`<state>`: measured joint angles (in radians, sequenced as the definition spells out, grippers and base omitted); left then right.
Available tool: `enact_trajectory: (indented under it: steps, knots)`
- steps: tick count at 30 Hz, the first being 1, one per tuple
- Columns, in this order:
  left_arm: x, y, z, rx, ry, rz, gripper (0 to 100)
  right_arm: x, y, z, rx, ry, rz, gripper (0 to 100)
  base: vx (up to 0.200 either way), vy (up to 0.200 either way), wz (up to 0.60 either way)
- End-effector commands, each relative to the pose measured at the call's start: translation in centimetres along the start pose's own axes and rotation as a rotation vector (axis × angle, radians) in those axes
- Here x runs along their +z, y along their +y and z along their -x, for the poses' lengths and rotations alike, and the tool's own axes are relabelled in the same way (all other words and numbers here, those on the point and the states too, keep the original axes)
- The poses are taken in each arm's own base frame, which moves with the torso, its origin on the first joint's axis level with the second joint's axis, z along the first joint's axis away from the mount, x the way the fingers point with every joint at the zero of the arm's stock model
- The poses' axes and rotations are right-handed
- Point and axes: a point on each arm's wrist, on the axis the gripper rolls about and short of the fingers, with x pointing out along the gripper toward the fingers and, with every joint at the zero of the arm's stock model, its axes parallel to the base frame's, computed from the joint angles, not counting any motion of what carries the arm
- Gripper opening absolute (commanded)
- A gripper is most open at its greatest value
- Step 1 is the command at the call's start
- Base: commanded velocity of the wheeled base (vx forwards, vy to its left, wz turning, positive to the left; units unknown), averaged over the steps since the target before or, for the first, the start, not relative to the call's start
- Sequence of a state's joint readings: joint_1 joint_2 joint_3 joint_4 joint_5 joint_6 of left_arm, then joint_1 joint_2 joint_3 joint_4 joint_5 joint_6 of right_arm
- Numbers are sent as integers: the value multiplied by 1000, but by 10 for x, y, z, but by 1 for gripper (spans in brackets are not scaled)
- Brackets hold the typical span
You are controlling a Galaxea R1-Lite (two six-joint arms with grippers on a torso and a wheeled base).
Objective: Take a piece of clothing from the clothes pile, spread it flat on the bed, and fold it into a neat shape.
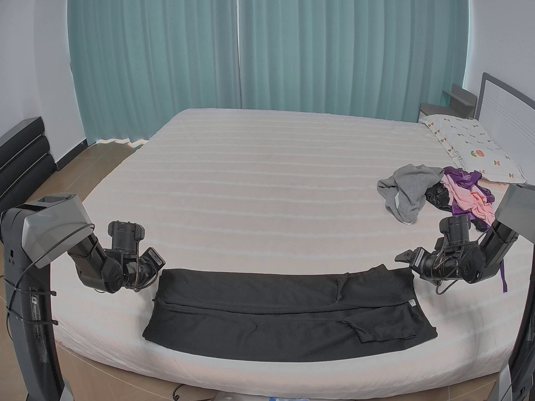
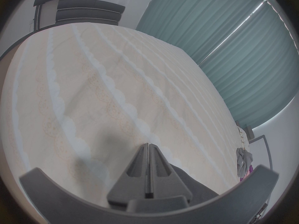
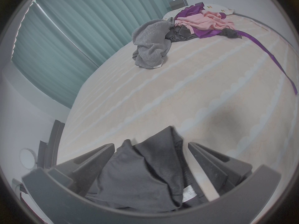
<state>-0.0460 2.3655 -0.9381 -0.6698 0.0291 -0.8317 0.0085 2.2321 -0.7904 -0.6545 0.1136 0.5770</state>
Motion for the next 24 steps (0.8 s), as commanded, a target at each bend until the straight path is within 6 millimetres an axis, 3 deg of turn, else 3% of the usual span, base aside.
enact_trajectory:
  steps: [1,7,24]
  knots:
    - [4,-1,4,-9,-8,17,0,0,13,3,43,0,-6,100,0,0,0]
    - [13,1,8,-42,6,80,0,-11,30,-1,140,66,38,100,0,0,0]
    - [12,2,8,-41,10,81,0,-22,-1,-13,196,182,221,100,0,0,0]
